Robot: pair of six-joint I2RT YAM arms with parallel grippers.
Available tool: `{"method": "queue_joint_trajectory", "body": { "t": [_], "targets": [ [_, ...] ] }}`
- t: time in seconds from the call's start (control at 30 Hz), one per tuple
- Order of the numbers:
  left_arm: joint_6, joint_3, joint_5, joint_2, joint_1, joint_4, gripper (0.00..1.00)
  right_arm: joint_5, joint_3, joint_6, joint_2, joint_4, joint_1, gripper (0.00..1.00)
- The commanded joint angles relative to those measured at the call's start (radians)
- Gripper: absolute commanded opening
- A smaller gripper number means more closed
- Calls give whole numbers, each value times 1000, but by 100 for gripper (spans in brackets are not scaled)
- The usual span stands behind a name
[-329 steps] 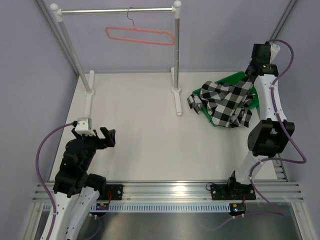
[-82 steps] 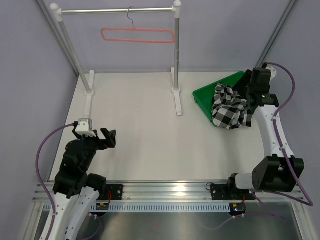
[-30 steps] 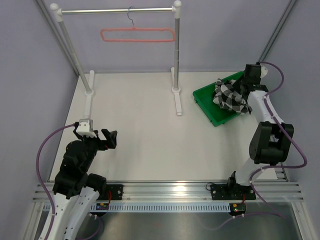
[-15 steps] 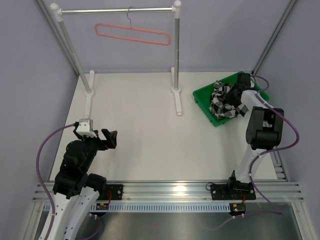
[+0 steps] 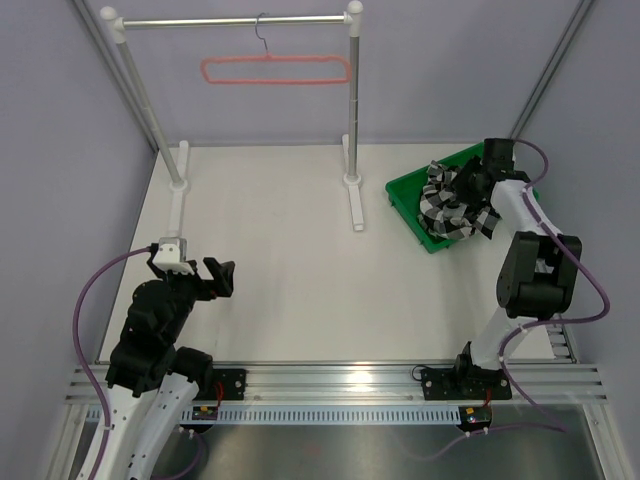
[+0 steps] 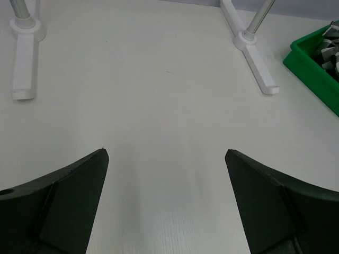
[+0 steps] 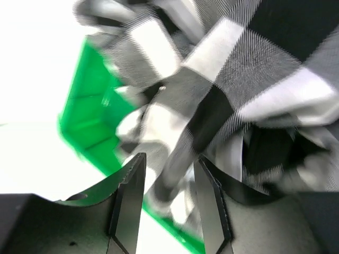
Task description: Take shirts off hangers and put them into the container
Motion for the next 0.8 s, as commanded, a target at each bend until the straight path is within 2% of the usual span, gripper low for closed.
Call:
{"method": "queue_joint_trajectory", "body": {
  "t": [0.0,0.17,0.43,0.6,0.77],
  "targets": [
    [-14,1,5,5,-6,32,99,34,44,-33,-169,-24,-2,50],
    [-13,1,8,4,-6,32,99,100,-34,22,-299,-36,-13,51],
    [-13,-1,14,-8,-6,33,99,170,-324,119,-454,62,-107,43],
    [-13,-1,12,-8,-6,32,99,155,-395,140,-422,105,-148,39],
    [-13,-1,14,-7,-6,33,99,111,-372,136,-310,156,-150,39]
  ]
}}
